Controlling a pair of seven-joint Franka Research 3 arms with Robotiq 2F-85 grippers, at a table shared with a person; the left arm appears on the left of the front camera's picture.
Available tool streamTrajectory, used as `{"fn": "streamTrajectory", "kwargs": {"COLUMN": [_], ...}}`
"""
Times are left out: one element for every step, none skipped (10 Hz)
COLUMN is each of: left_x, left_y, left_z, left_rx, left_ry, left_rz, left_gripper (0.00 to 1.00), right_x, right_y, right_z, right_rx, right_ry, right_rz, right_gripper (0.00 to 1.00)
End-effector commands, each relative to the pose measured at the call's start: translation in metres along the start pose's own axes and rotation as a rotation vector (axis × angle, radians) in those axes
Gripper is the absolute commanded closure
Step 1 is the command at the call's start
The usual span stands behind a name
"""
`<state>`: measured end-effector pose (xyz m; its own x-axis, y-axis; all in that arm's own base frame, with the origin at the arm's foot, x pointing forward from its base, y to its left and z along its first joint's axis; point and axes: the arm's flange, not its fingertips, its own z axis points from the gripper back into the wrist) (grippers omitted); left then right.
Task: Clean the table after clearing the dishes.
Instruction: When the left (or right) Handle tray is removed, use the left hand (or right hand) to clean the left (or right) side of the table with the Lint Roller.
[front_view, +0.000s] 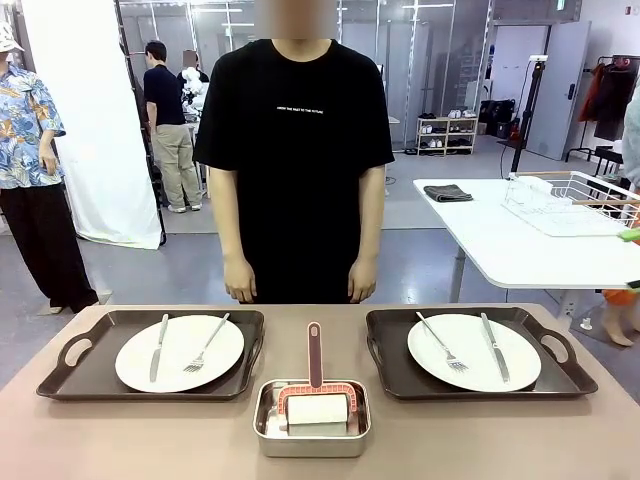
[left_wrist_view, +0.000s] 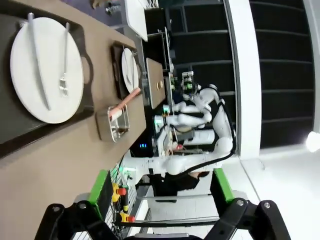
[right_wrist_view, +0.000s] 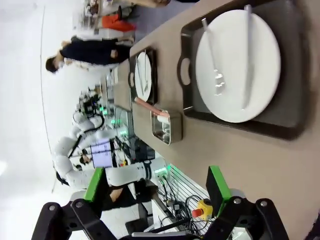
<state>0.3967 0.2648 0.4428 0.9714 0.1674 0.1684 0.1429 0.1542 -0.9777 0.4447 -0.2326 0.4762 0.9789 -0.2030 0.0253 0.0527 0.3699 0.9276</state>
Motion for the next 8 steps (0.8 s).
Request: {"fn": "streamTrajectory", "kwargs": {"left_x": [-0.014,-0.023,-0.030,-0.030,-0.026,-0.023,-0.031,-0.031], "left_y": [-0.001,0.000,0.002,0.002,0.002,0.000,0.005,0.005], "left_z": [0.031,0.041,0.050,0.050,0.042,0.039,0.049,0.049], "left_rx": [-0.001,0.000,0.001,0.007,0.011,0.059,0.016,0.016], "left_ry": [-0.012,-0.039,-0.062,-0.062,-0.058,-0.038,-0.077,-0.077], "left_rz": [0.050,0.055,0.044,0.050,0.055,0.036,0.039,0.039], "left_gripper": [0.00,0.00,0.00,0.00,0.00,0.00,0.00,0.00], "right_x": [-0.007,-0.015,-0.020,-0.022,-0.020,-0.017,-0.024,-0.024], "right_y": [-0.010,-0.022,-0.032,-0.038,-0.038,-0.034,-0.045,-0.045], "right_z": [0.031,0.046,0.054,0.055,0.051,0.046,0.061,0.061], "right_rx": [0.022,0.035,0.066,0.069,0.060,0.043,0.040,0.040], "right_ry": [-0.037,-0.064,-0.089,-0.098,-0.099,-0.069,-0.096,-0.096], "right_rz": [-0.056,-0.074,-0.092,-0.104,-0.113,-0.087,-0.096,-0.096], "right_gripper": [0.00,0.00,0.00,0.00,0.00,0.00,0.00,0.00]}}
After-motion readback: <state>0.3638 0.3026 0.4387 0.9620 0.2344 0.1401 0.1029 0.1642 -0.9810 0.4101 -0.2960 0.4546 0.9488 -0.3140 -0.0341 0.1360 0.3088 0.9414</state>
